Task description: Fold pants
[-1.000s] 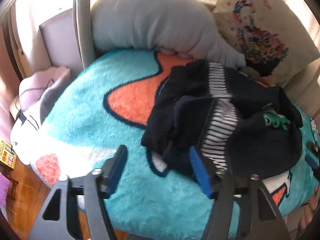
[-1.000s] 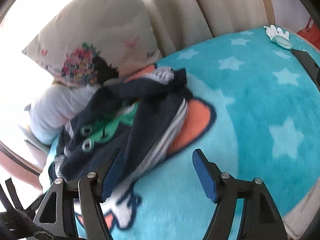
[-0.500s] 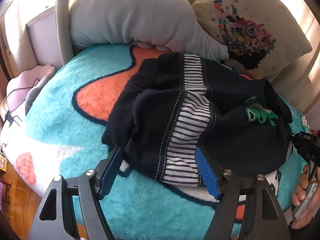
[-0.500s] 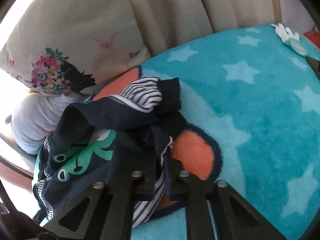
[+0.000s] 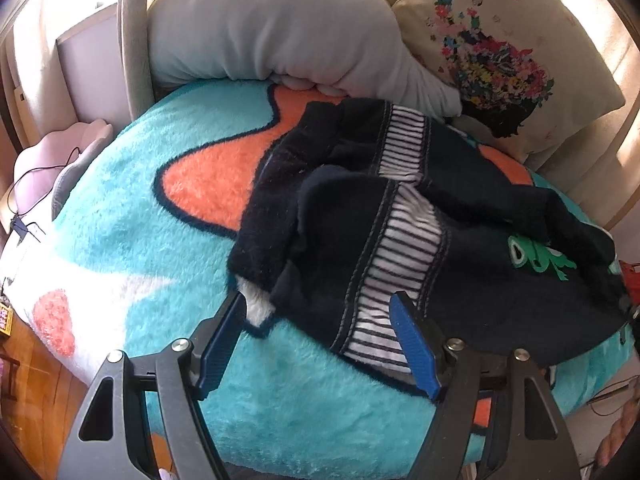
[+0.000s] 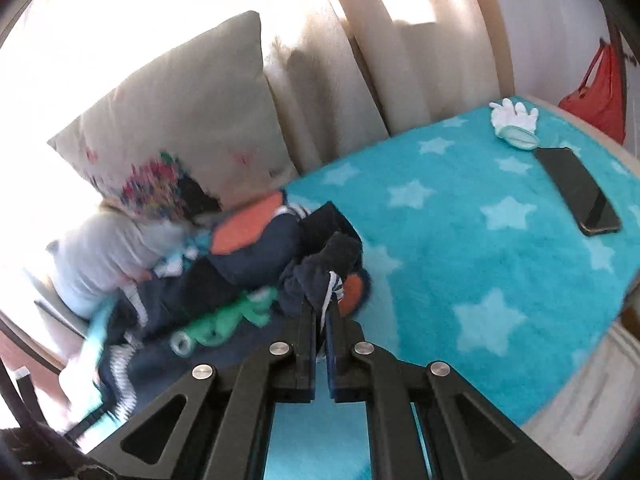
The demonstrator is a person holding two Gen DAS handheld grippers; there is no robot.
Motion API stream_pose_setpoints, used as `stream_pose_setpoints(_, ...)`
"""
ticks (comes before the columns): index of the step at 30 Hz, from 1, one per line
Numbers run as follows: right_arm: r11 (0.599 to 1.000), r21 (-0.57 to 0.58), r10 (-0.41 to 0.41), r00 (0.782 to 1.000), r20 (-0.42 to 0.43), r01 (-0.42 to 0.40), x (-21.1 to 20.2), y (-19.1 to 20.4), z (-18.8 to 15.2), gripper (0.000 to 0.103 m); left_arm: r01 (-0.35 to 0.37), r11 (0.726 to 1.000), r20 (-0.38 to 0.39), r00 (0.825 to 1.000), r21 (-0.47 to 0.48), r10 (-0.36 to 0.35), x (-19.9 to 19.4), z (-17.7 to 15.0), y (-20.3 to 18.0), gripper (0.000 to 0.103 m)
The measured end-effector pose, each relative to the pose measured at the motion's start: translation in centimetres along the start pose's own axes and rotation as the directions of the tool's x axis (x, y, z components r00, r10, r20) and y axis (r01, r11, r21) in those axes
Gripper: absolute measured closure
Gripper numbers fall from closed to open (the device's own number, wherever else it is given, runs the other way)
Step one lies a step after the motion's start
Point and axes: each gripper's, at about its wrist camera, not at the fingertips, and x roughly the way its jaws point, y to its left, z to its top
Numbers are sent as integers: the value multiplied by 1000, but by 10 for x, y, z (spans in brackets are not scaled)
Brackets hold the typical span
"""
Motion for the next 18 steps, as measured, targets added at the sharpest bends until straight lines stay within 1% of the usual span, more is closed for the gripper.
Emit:
stream_pose_setpoints(1,999,-16,-38,998,-40,38,12,-3,-7,99,-3,1000,-6,1000,-5,3,0,-1,2,30)
stream_pose_setpoints(2,998,-23,-66,996,-62,65,20,-7,-11,98,0,1000,-8,1000,-12,0,-1,-1,4,30)
stream_pose_setpoints(3,996,-21,-84,993,-79,83,25,-13,-16,95,2,1000,-10,1000,-18,-2,-2,-2,7,30)
stream_pose_setpoints(4,995,-12,-102,987,-123,101,35,-19,-19,93,1,1000,-10,1000,-22,-1,-3,-2,9,30)
stream_pose_setpoints(5,995,3,-95,985,-143,96,37,-23,-20,88,2,1000,-7,1000,-26,-3,-5,-2,12,30)
stream_pose_setpoints(6,996,27,-77,987,-143,82,35,-28,-20,86,6,1000,-3,1000,-29,-6,-7,-3,13,30)
stream_pose_setpoints(7,997,43,-66,991,-115,71,27,-30,-18,83,10,999,3,1000,-32,-9,-9,-2,15,30)
stream_pose_setpoints(8,997,40,-69,994,-80,73,19,-29,-16,69,12,999,7,1000,-34,-11,-11,-2,16,30)
stream_pose_setpoints(9,997,31,-75,996,-44,77,12,-26,-13,43,13,999,8,1000,-36,-13,-12,-1,15,30)
stream_pose_setpoints(10,997,22,-76,997,-4,76,4,-23,-9,31,18,999,9,1000,-37,-18,-13,-1,15,30)
stream_pose_setpoints(11,998,13,-62,998,24,61,-3,-19,-7,23,24,999,11,1000,-37,-23,-14,0,15,30)
stream_pose_setpoints(12,999,-3,-51,998,46,51,-8,-13,-4,23,28,999,13,1000,-35,-27,-15,1,14,30)
stream_pose_setpoints(14,999,-31,-29,998,55,30,-9,-2,3,23,34,999,21,999,-29,-33,-18,2,10,30)
stream_pose_setpoints(16,999,-28,43,999,32,-42,-2,4,12,23,41,999,23,999,-18,-40,-18,3,6,29)
stream_pose_setpoints(18,993,-3,119,993,4,-119,12,8,27,23,39,999,24,999,-9,-39,-19,3,3,29)
